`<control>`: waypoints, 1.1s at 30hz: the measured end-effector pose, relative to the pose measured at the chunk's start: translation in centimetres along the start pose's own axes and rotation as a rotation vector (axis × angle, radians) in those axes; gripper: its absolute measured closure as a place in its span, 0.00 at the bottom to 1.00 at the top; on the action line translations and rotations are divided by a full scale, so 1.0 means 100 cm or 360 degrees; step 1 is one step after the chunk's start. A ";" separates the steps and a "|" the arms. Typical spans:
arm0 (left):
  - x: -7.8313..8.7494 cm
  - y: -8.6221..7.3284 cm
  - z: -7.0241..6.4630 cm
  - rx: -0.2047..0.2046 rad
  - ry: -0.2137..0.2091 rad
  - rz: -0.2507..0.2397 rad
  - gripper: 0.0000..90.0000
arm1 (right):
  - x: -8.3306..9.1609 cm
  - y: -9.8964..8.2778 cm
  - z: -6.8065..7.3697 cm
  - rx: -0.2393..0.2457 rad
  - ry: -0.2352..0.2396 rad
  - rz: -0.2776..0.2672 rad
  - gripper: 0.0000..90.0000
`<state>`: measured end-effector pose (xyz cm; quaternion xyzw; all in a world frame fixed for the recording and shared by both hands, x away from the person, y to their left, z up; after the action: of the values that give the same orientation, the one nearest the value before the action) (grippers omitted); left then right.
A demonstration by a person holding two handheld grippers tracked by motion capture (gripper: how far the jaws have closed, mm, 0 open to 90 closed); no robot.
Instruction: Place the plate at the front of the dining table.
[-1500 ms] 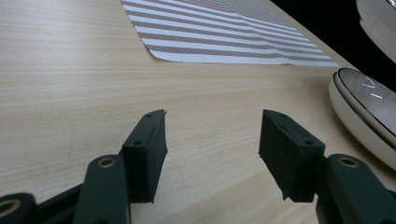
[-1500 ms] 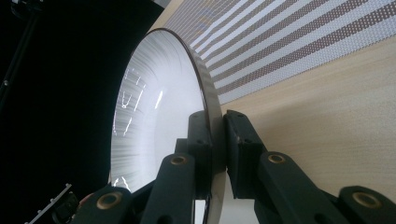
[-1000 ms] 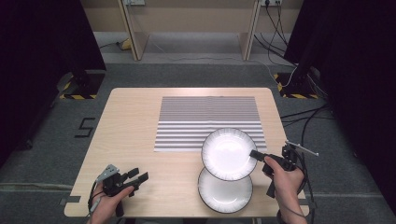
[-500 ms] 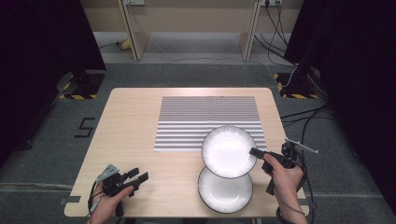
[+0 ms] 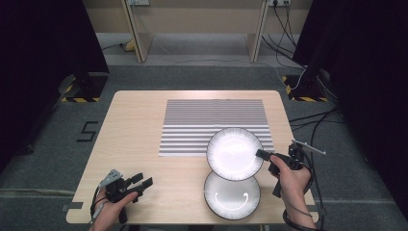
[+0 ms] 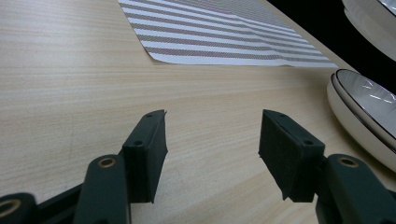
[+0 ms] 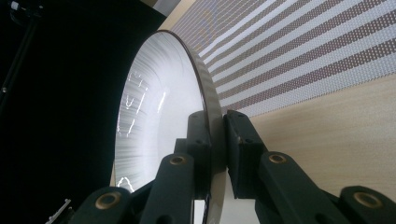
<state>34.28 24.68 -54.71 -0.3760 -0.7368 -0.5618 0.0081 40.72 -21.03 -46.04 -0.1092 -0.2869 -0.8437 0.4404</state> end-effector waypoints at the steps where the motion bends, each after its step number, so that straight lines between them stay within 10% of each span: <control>1: 0.000 0.000 0.000 0.0001 0.0000 0.0001 0.46 | 0.000 0.000 0.000 0.0000 0.0000 0.0000 0.90; 33: 0.000 0.000 -0.001 -0.0003 -0.0008 0.0000 0.46 | -0.014 0.011 0.005 -0.0006 0.0002 -0.0003 0.90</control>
<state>34.28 24.64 -54.65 -0.3774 -0.7363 -0.5616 0.0058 42.39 -20.27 -45.79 -0.1093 -0.2852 -0.8446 0.4397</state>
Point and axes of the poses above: each handheld gripper's, and its own axes: x roughly backward along the jaws, y roughly out of its top, z roughly to its left, the point moved 6 cm from there along -x, roughly forward along the jaws, and after that the axes turned 3 degrees about y, right-handed, at the moved point
